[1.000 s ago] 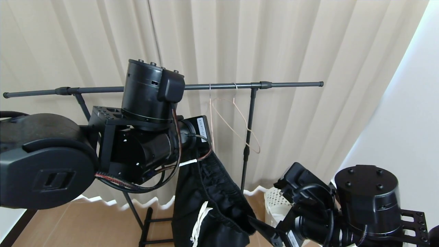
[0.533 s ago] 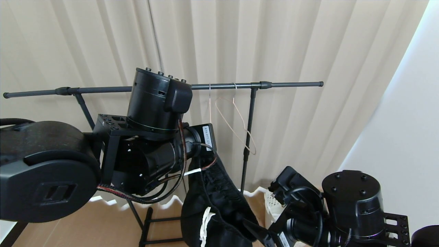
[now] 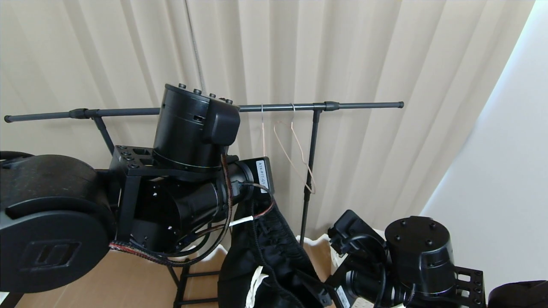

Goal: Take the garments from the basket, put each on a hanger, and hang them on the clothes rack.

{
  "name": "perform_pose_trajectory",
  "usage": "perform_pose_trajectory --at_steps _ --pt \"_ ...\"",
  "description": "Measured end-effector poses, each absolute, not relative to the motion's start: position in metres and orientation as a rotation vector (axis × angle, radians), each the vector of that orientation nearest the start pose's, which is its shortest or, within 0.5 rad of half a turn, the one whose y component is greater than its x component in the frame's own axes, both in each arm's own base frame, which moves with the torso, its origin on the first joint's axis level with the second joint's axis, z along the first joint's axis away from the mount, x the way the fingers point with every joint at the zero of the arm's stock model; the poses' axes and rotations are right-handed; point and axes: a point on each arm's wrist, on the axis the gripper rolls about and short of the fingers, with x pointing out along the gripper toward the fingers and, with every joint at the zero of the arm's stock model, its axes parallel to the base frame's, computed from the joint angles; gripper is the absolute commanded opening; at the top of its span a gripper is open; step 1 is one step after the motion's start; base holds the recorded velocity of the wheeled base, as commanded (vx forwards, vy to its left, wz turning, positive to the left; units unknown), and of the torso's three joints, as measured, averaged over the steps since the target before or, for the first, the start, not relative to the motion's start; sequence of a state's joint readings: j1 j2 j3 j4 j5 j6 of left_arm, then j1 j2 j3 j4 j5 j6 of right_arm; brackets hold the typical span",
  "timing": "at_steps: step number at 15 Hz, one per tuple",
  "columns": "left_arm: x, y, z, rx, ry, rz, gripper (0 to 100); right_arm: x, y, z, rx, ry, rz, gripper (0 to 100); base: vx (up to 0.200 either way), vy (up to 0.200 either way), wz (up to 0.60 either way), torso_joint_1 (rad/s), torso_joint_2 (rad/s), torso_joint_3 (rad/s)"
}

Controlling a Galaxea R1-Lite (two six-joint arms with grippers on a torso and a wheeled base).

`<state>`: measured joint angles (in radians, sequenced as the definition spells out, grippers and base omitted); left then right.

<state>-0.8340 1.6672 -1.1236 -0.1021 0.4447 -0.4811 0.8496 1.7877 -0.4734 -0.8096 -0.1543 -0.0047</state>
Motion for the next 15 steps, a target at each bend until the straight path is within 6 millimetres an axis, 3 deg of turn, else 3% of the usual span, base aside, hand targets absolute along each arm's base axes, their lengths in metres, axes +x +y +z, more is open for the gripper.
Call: perform_pose_trajectory --at_steps 7,8,15 --pt "0.211 -0.219 0.235 -0.216 0.427 -0.294 0 0.187 0.200 0.083 -0.271 0.484 0.656 100 0.000 0.000 0.00 0.000 0.00 0.000" --pt "0.210 -0.219 0.235 -0.217 0.425 -0.294 0 0.187 0.200 0.082 -0.273 0.488 0.655 0 0.000 0.000 0.00 0.000 0.00 0.000" --pt "0.209 -0.215 0.240 -0.229 0.415 -0.295 0 0.196 0.193 0.087 -0.255 0.465 0.617 0 0.000 0.000 0.00 0.000 0.00 0.000"
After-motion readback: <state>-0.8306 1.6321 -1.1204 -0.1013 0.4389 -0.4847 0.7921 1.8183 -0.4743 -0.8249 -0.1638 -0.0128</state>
